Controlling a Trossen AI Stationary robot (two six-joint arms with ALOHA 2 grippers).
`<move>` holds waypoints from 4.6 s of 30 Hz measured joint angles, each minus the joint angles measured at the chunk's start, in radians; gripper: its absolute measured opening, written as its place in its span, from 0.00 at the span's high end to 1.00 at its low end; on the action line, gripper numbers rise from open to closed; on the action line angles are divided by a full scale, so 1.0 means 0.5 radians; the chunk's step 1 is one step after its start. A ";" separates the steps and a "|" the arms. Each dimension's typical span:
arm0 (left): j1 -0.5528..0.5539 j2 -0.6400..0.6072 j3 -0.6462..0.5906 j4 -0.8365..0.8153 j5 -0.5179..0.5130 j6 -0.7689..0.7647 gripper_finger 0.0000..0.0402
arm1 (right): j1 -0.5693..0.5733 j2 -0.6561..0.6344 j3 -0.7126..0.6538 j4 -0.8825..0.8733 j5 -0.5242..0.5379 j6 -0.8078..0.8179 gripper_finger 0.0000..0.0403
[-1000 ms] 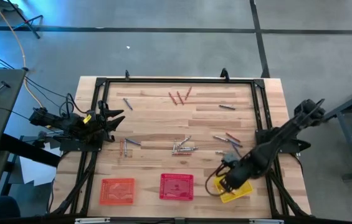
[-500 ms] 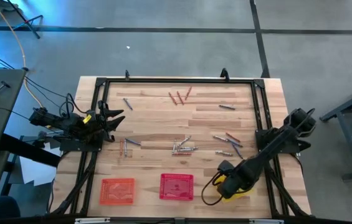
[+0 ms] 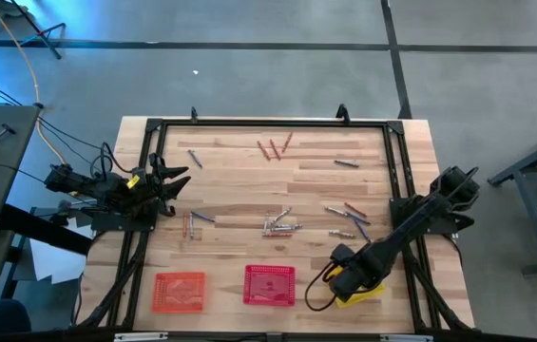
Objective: Sort crayons
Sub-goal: Put the orange crayon into the yellow bin, then put the blue crayon into the red bin
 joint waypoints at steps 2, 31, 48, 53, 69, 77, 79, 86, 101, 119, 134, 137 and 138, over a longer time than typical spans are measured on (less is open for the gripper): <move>0.000 0.000 0.000 0.000 0.000 -0.001 0.71 | 0.000 0.000 0.000 0.000 -0.030 -0.022 0.91; 0.000 -0.001 0.000 0.001 0.000 -0.002 0.71 | -0.552 -0.442 0.003 -0.795 0.839 -0.489 0.85; 0.000 0.000 0.000 0.001 0.000 0.062 0.71 | -2.097 -0.436 -0.001 -0.464 0.769 -2.187 0.85; 0.000 0.000 0.000 0.001 0.000 0.107 0.71 | -2.362 -0.433 -0.001 -0.325 0.669 -2.410 0.85; 0.000 0.000 0.000 0.001 0.000 0.110 0.71 | -2.649 -0.162 -0.002 -0.246 0.397 -2.788 0.85; 0.000 0.000 0.000 0.001 0.000 0.110 0.71 | -2.718 -0.078 -0.002 -0.234 0.399 -2.866 0.80; 0.000 -0.001 0.000 0.002 0.000 0.110 0.71 | -2.724 -0.070 -0.002 -0.204 0.399 -2.894 0.76; 0.000 0.000 0.000 0.001 0.000 0.109 0.71 | -2.724 -0.063 -0.002 -0.138 0.415 -2.901 0.61; 0.000 -0.001 0.000 0.001 0.001 0.109 0.71 | -2.710 0.042 -0.002 -0.150 0.517 -2.816 0.63; 0.000 0.000 0.000 0.001 0.000 0.109 0.71 | -2.710 0.054 -0.002 -0.134 0.498 -2.791 0.66; 0.000 0.000 0.000 0.001 0.000 0.109 0.71 | -2.662 0.053 -0.321 0.064 0.625 -2.814 0.66; 0.000 0.000 0.000 0.001 0.000 0.107 0.71 | -2.673 0.053 -0.377 0.131 0.628 -2.856 0.66; 0.000 0.000 0.000 0.001 0.000 0.106 0.71 | -2.672 0.053 -0.382 0.144 0.630 -2.860 0.66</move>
